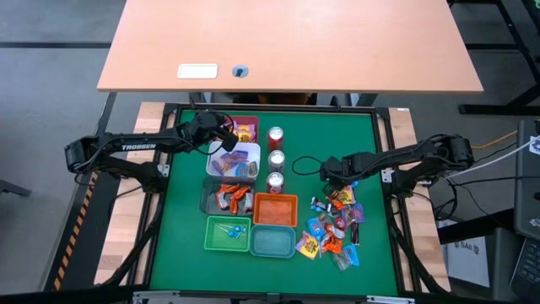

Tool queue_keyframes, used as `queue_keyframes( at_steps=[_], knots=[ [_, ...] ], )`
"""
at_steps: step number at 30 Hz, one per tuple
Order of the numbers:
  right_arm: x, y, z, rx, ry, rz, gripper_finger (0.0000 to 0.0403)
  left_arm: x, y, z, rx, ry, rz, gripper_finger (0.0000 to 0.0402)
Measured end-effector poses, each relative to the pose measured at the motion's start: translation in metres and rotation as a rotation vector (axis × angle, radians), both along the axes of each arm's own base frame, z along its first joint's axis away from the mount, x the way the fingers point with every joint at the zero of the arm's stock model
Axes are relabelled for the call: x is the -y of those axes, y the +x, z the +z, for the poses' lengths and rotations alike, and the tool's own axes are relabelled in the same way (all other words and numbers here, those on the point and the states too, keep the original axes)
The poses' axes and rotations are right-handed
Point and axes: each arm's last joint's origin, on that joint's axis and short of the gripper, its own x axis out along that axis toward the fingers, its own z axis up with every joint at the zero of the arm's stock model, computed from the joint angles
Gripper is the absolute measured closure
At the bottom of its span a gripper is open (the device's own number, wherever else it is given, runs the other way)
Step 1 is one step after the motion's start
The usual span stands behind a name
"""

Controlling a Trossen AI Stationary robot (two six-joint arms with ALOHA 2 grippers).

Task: Sort candy
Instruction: Put the red candy into the center orange bin

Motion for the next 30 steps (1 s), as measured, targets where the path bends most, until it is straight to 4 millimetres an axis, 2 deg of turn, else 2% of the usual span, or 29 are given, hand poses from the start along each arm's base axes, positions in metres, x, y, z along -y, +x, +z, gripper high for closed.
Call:
queue_keyframes(
  at_steps=[8, 14, 30],
  knots=[
    [0.0, 0.0, 0.0, 0.002, 0.0, 0.0, 0.0348, 0.0, 0.0, 0.0, 0.002, -0.003, -0.007, 0.0288],
    [-0.001, 0.006, 0.007, 0.023, 0.051, 0.032, 0.0359, 0.001, 0.0, 0.0, 0.004, -0.007, -0.014, 0.0288],
    [-0.003, 0.061, 0.08, 0.341, 0.042, 0.366, 0.0361, 0.001, 0.001, 0.0, 0.015, -0.02, -0.039, 0.0288]
  ],
)
